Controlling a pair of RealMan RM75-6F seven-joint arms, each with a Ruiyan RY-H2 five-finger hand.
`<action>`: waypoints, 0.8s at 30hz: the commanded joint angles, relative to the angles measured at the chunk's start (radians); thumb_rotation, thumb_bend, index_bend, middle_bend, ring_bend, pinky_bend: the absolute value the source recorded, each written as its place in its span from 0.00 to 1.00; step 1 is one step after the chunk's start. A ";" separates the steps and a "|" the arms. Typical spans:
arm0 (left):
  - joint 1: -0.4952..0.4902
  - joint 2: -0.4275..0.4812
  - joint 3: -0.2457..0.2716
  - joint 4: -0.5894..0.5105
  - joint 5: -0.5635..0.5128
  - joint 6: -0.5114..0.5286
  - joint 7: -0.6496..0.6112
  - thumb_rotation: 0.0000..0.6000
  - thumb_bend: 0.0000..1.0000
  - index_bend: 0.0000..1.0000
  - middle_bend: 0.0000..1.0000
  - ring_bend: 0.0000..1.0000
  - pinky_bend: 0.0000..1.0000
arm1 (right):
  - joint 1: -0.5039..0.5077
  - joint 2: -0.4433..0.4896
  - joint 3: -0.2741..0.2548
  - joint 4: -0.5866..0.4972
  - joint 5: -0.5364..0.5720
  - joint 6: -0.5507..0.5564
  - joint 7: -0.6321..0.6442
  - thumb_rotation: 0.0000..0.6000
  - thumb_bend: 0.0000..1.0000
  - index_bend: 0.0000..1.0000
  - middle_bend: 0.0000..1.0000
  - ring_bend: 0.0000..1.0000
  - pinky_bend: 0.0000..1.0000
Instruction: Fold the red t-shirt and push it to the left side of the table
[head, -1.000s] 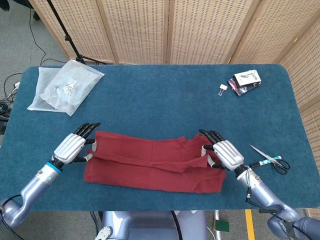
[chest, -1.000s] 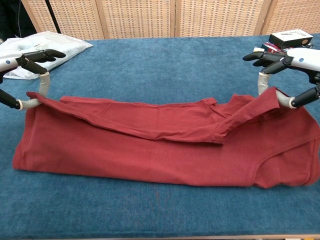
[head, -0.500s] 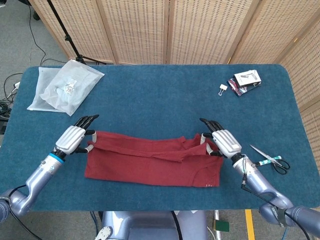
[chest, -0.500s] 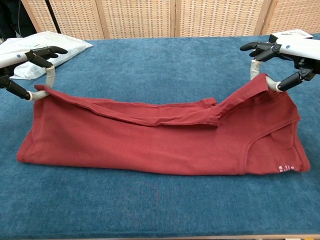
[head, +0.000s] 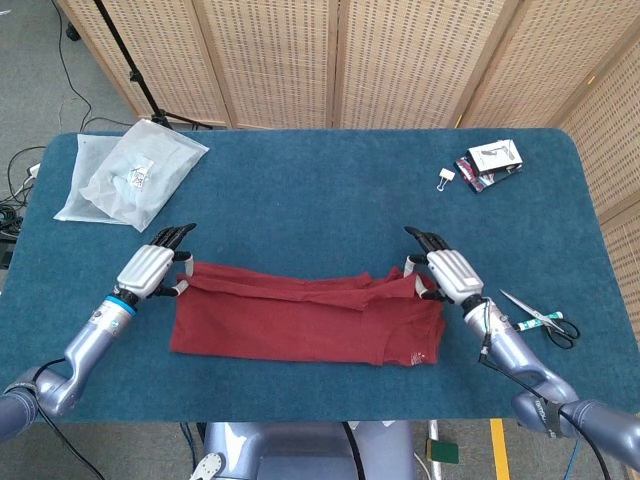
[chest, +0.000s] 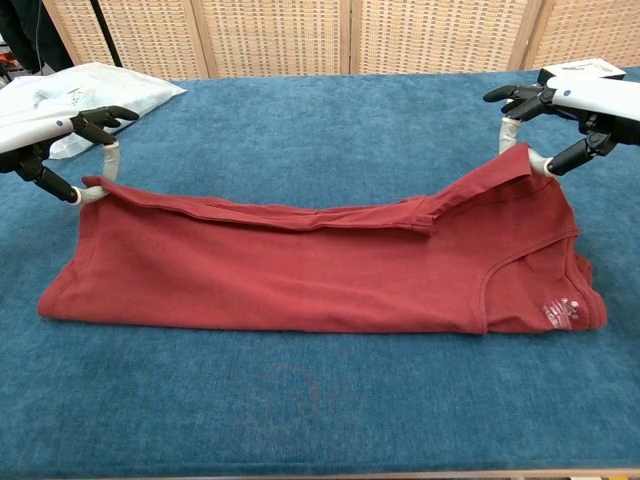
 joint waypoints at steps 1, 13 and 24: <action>-0.004 -0.021 -0.005 0.027 -0.014 -0.016 -0.001 1.00 0.43 0.70 0.00 0.00 0.00 | 0.005 -0.007 0.002 0.015 0.005 -0.011 0.003 1.00 0.59 0.63 0.00 0.00 0.00; -0.004 -0.075 -0.019 0.080 -0.034 -0.018 -0.010 1.00 0.36 0.00 0.00 0.00 0.00 | 0.015 -0.037 0.000 0.075 0.019 -0.045 0.008 1.00 0.59 0.63 0.00 0.00 0.00; 0.015 -0.034 -0.019 0.014 0.007 0.078 -0.048 1.00 0.33 0.00 0.00 0.00 0.00 | 0.020 -0.058 0.002 0.120 0.025 -0.064 0.025 1.00 0.60 0.63 0.00 0.00 0.00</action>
